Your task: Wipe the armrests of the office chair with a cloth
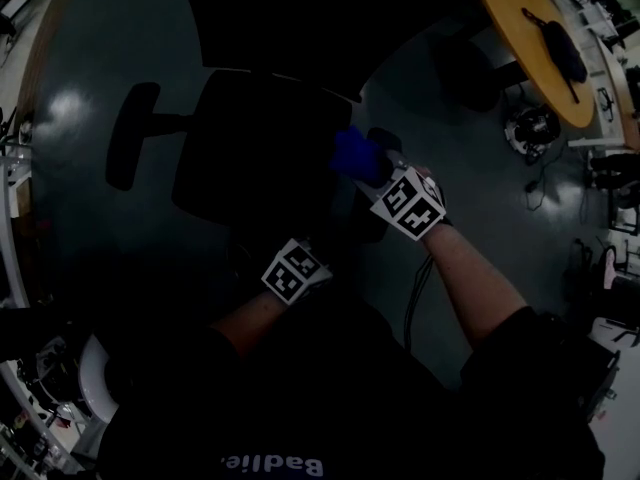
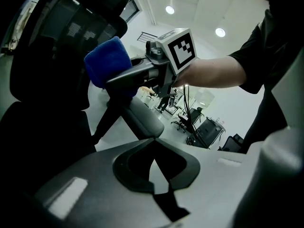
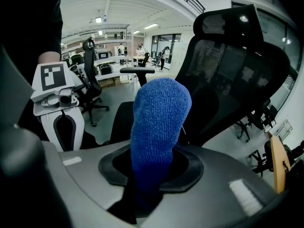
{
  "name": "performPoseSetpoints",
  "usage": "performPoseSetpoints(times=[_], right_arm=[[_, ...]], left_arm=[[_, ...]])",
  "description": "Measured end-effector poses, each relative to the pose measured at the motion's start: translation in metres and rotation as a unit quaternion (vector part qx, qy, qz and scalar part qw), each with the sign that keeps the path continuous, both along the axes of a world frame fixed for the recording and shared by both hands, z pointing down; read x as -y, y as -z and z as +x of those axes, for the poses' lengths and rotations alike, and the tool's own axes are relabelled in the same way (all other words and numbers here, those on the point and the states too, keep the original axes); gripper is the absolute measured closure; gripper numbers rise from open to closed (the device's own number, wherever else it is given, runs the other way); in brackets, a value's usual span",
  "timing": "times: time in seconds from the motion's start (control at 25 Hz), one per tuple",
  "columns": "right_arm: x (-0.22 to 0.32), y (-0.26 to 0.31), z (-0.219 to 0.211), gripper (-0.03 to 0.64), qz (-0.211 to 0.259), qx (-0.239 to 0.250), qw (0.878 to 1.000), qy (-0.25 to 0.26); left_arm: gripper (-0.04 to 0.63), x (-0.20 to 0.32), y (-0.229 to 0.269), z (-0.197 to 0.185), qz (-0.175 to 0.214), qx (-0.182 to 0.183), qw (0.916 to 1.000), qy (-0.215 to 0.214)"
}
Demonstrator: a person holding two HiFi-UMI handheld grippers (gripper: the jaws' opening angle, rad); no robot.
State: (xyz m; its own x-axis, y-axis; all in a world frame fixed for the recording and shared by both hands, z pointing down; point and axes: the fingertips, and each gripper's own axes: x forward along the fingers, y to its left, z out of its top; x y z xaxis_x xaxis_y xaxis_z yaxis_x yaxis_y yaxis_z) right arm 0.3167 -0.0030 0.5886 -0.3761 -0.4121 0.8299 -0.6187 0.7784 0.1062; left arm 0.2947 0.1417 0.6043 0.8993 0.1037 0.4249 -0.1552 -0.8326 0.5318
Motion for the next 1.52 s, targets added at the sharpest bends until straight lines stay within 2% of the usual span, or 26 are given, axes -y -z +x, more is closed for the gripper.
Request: performPoseSetpoints(times=[0.36, 0.88, 1.08, 1.2, 1.32, 1.44, 1.52], right_arm=[[-0.049, 0.004, -0.022, 0.491, -0.017, 0.024, 0.999, -0.015], [-0.115, 0.006, -0.047, 0.491, -0.05, 0.049, 0.995, -0.065], [-0.132, 0.008, -0.058, 0.491, -0.057, 0.069, 0.991, -0.095], [-0.135, 0.022, -0.066, 0.491, -0.045, 0.106, 0.985, -0.129], [-0.133, 0.041, -0.074, 0.492, -0.022, 0.144, 0.973, -0.18], [-0.123, 0.061, -0.091, 0.492, 0.003, 0.175, 0.962, -0.211], [-0.109, 0.076, -0.109, 0.492, 0.023, 0.195, 0.956, -0.217]], left_arm=[[0.575, -0.001, 0.0, 0.0, 0.007, 0.002, 0.9998, -0.02], [0.575, 0.0, -0.001, 0.001, 0.009, -0.006, 0.9989, -0.046], [0.575, 0.002, -0.007, -0.006, 0.015, 0.01, 0.998, -0.061], [0.575, 0.003, -0.002, -0.024, 0.02, 0.007, 0.997, -0.074], [0.575, 0.014, 0.011, -0.055, 0.02, 0.0, 0.9973, -0.07], [0.575, 0.039, 0.026, -0.101, 0.021, -0.002, 0.9991, -0.036], [0.575, 0.06, 0.04, -0.139, 0.021, -0.009, 0.9997, 0.002]])
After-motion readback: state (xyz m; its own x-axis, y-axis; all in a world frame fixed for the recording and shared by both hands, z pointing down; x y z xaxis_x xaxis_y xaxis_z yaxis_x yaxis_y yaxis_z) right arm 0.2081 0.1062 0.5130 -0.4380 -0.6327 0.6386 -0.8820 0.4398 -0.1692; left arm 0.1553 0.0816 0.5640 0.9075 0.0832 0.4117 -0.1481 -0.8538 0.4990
